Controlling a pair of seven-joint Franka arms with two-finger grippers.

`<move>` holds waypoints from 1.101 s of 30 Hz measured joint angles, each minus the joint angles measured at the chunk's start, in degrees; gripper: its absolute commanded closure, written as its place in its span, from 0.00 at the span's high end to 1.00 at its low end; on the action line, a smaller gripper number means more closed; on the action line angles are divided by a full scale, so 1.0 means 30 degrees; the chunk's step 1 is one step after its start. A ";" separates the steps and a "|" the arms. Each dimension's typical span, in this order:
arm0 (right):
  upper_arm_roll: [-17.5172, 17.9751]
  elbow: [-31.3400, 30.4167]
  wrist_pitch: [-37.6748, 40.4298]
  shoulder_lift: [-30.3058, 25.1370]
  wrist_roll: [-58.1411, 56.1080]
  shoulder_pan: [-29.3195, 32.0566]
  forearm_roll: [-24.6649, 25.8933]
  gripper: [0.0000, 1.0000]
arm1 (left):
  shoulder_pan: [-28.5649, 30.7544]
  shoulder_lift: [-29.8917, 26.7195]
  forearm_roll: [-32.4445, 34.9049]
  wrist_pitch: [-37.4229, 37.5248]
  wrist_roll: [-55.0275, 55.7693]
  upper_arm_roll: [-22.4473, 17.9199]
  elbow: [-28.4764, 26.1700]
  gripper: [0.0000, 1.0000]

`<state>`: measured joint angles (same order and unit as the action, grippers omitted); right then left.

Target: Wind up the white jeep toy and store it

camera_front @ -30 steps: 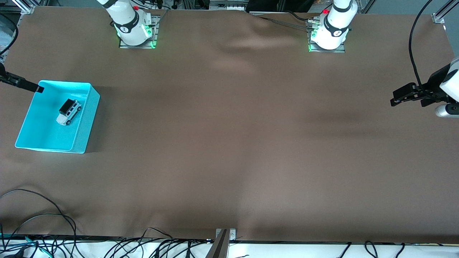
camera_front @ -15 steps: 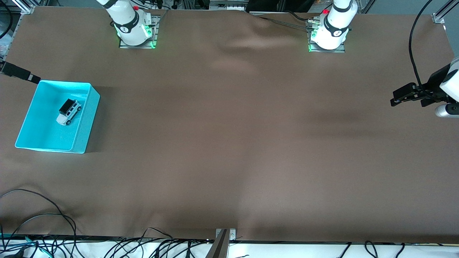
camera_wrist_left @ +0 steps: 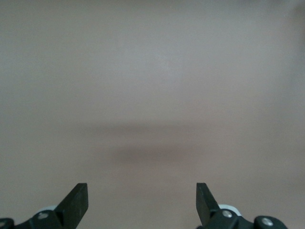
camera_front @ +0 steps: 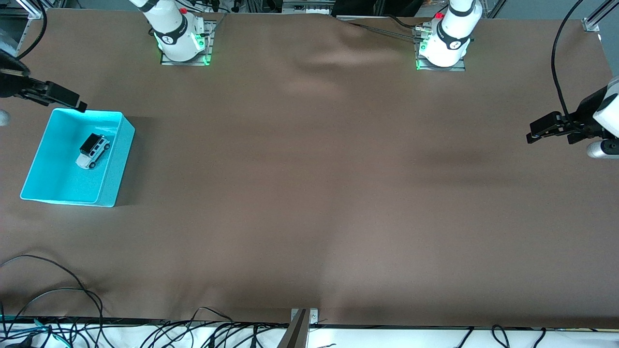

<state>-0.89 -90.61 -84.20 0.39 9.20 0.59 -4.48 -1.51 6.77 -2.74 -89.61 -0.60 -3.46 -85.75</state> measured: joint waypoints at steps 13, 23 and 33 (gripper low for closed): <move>0.1050 -0.0426 -0.0392 -0.0007 -0.0454 -0.0009 0.1263 1.00 | 0.0000 0.0004 0.0000 0.0000 0.0000 0.0000 0.0000 1.00; 0.0899 -0.0454 -0.0293 -0.0118 -0.1004 0.0062 0.1287 1.00 | 0.0000 0.0012 0.0000 0.0000 0.0000 -0.0001 0.0000 1.00; 0.0873 -0.0454 -0.0162 -0.0137 -0.1247 0.0063 0.1287 1.00 | 0.0000 0.0015 0.0000 0.0000 0.0000 -0.0001 0.0000 1.00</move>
<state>1.73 -91.97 -84.69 -0.02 5.46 0.78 -0.62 -1.51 6.82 -2.74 -89.61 -0.60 -3.46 -85.75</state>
